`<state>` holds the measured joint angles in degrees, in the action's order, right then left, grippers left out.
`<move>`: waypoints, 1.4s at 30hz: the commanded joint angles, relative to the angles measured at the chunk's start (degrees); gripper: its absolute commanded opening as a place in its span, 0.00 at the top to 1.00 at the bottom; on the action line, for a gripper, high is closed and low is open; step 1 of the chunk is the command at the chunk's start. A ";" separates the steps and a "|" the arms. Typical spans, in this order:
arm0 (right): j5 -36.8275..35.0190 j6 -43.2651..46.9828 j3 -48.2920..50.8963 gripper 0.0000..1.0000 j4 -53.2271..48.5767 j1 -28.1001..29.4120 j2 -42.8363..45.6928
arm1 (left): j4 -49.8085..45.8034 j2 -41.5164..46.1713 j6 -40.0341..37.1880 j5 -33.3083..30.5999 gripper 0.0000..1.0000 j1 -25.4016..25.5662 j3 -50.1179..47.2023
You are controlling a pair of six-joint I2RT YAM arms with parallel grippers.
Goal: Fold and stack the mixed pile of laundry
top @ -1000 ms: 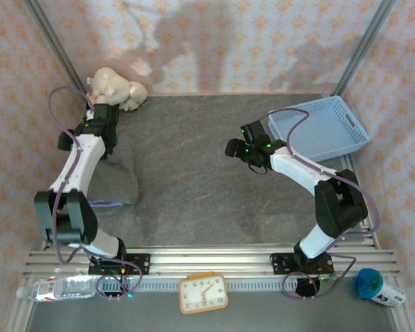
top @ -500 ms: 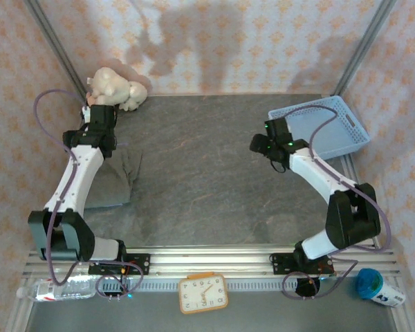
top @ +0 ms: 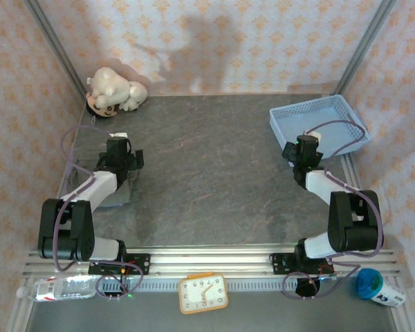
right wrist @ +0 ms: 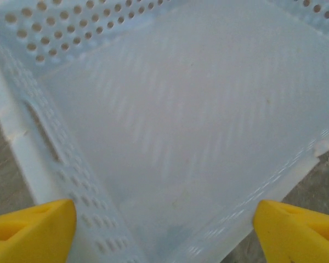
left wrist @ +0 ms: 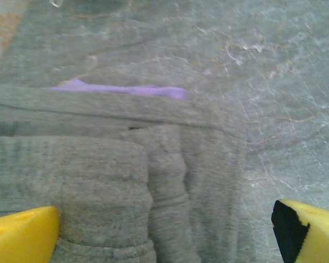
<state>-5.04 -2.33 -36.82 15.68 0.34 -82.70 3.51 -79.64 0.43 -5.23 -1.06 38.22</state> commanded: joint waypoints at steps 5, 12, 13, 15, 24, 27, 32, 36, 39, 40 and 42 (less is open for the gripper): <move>7.94 3.58 7.66 0.03 19.07 -1.46 -3.41 | 22.45 -0.75 2.40 -4.77 0.00 1.18 -7.63; 5.74 4.00 12.85 0.01 28.39 -0.51 -4.13 | 39.97 -5.41 1.66 -13.33 0.00 6.29 -14.89; 5.74 4.00 13.59 0.01 31.56 -0.43 -5.22 | 42.84 -6.29 1.22 -13.21 0.00 6.18 -15.62; 5.65 4.00 12.79 0.01 28.35 -0.43 -4.22 | 40.69 -5.63 1.37 -12.90 0.00 6.30 -15.22; 5.52 4.25 13.18 0.01 29.67 -0.34 -4.47 | 42.74 -5.55 0.71 -9.30 0.00 5.45 -16.33; 5.52 4.18 13.18 0.01 29.62 -0.31 -4.46 | 43.09 -5.65 -1.50 -4.21 0.00 5.45 -16.24; 5.57 4.27 13.20 0.01 29.49 -0.28 -4.49 | 38.68 -6.24 -1.01 0.27 0.00 3.51 -13.60; 5.43 4.28 13.18 0.01 29.49 -0.24 -4.50 | 38.41 -6.24 -1.03 0.24 0.00 3.48 -13.43; 5.48 4.26 13.17 0.01 29.45 -0.25 -4.56 | 38.54 -6.23 -1.08 0.28 0.00 3.52 -13.51; 5.48 4.30 13.17 0.01 29.47 -0.24 -4.50 | 38.56 -6.23 -1.09 0.23 0.00 3.52 -13.52; 5.47 4.34 13.19 0.01 29.49 -0.23 -4.52 | 38.51 -6.23 -1.08 0.27 0.00 3.52 -13.52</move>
<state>1.08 0.75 -24.60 45.30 -0.32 -86.67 42.87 -86.21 -0.01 -6.15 2.57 23.49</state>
